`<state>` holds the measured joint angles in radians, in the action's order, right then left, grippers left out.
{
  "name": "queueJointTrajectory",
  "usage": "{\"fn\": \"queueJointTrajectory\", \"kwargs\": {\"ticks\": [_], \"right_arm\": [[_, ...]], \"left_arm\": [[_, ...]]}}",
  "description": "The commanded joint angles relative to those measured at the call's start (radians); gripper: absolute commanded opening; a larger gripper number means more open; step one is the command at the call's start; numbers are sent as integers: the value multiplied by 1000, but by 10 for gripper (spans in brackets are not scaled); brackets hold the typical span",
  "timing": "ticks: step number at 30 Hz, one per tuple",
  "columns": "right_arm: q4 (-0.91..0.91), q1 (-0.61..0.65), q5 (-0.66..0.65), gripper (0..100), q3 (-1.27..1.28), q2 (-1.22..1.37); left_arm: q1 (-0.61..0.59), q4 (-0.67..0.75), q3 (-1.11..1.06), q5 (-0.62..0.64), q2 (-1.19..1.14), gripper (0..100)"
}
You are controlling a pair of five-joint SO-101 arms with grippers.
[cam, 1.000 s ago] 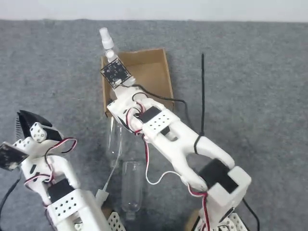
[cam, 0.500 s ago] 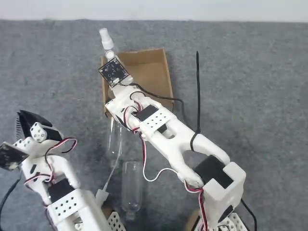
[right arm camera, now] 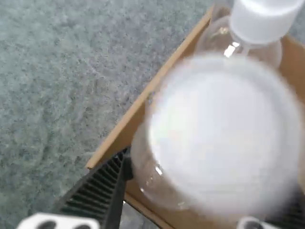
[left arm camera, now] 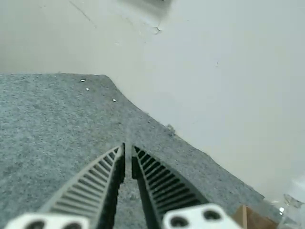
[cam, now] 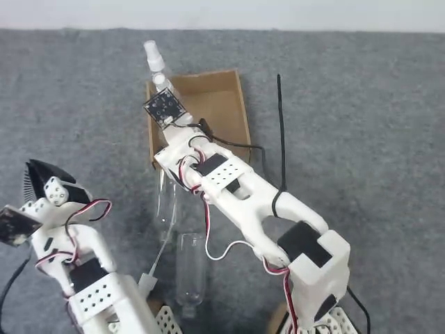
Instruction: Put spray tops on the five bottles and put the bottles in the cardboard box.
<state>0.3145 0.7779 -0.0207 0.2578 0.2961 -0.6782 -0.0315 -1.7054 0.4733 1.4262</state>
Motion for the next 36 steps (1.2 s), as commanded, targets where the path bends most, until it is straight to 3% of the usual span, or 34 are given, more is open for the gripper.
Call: {"fn": "queueJointTrajectory", "kwargs": {"ticks": [1, 11, 20, 36], "right_arm": [[-8, -4, -2, 368, -49, -33], [2, -4, -3, 370, -71, -38], [5, -4, -3, 444, -64, -67], [277, -4, -3, 444, -64, -262]], "left_arm": [[-2, 25, 13, -8, 11, 13], [-2, 25, 13, -8, 12, 13], [-2, 25, 13, -8, 12, 13], [-2, 25, 13, -8, 12, 13]]}}
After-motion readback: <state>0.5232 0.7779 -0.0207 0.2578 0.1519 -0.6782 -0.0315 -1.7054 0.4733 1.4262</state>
